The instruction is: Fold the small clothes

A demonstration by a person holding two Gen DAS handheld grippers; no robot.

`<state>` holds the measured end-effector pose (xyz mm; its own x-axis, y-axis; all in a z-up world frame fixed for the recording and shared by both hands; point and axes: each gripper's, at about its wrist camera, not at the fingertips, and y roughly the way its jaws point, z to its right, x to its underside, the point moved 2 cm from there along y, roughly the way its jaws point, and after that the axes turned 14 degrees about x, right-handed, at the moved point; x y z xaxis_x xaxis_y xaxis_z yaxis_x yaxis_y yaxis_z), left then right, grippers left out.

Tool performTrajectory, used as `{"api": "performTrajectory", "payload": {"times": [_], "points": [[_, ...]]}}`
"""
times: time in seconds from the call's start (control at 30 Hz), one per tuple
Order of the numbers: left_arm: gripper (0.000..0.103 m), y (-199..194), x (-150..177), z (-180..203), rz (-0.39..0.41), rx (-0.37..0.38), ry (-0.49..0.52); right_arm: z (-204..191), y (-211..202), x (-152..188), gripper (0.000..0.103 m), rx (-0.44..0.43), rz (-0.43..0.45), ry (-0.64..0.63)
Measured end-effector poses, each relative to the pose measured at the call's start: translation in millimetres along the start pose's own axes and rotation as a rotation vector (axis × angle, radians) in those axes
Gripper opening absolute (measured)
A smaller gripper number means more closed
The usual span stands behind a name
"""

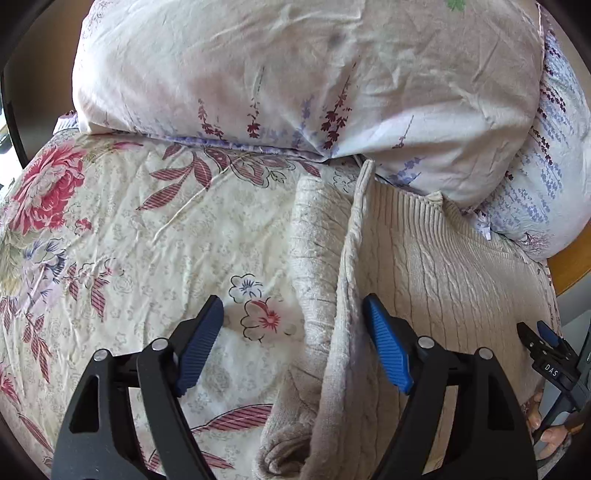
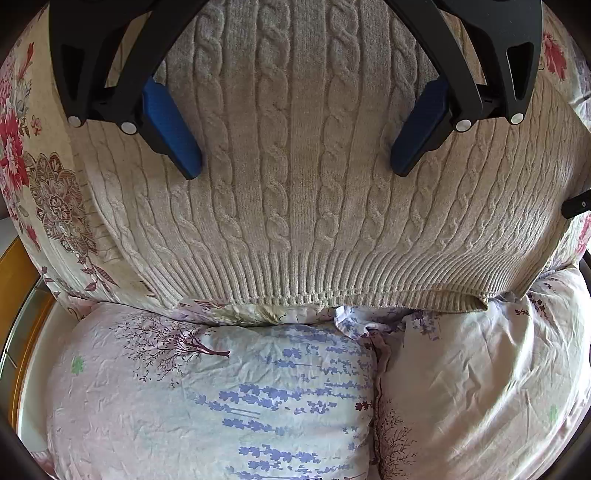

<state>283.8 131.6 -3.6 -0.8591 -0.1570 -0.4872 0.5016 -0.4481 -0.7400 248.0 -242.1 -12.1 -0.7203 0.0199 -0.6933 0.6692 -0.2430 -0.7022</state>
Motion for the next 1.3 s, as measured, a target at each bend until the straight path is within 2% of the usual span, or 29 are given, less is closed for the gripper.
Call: {"api": "performTrajectory", "payload": {"times": [0.03,0.07,0.1,0.13,0.3,0.47,0.7,0.8,0.93,1.0,1.07,1.1,1.17,1.3], "points": [[0.069,0.6,0.6,2.0,0.004,0.018,0.005,-0.1,-0.1,0.1,0.102,0.0,0.0,0.0],[0.058,1.4,1.5,3.3,0.007,0.049,-0.004,-0.1,-0.1,-0.1,0.102,0.001,0.0,0.0],[0.037,3.0,3.0,4.9,0.006,0.1,-0.026,-0.1,-0.1,0.0,0.102,0.0,0.0,0.0],[0.026,7.6,3.7,3.0,-0.016,0.186,-0.08,-0.1,-0.1,0.0,0.102,0.0,0.0,0.0],[0.021,8.4,6.2,-5.9,0.026,0.262,-0.223,-0.3,-0.2,-0.2,0.102,0.001,0.0,-0.001],[0.018,-11.1,1.9,1.9,0.06,0.448,-0.311,0.1,-0.5,-0.2,0.102,0.002,-0.001,-0.001],[0.017,-26.9,-13.8,80.6,0.078,0.685,-0.265,0.2,-1.1,-0.3,0.102,0.001,0.0,-0.002],[0.016,-11.1,-11.1,116.8,0.036,0.763,-0.253,0.9,-0.9,-0.5,0.102,0.001,0.0,-0.002],[0.016,32.4,-3.0,167.6,-0.021,0.861,-0.278,5.6,-2.9,-1.8,0.102,0.009,0.017,-0.003],[0.016,50.9,2.1,184.4,-0.039,0.915,-0.301,17.7,-6.8,-3.6,0.102,0.085,0.049,0.029],[0.016,69.5,9.5,195.3,-0.065,0.965,-0.337,39.1,-9.5,-6.6,0.102,0.216,0.077,0.093],[0.016,78.0,12.5,199.3,-0.074,0.971,-0.345,51.4,-9.3,-8.0,0.102,0.285,0.086,0.129],[0.016,94.3,17.5,203.9,-0.102,0.926,-0.342,74.9,-7.7,-10.9,0.102,0.36,0.084,0.208],[0.02,103.1,24.4,216.7,-0.122,0.831,-0.275,104.9,-8.0,-7.5,0.102,0.339,0.116,0.339]]}}
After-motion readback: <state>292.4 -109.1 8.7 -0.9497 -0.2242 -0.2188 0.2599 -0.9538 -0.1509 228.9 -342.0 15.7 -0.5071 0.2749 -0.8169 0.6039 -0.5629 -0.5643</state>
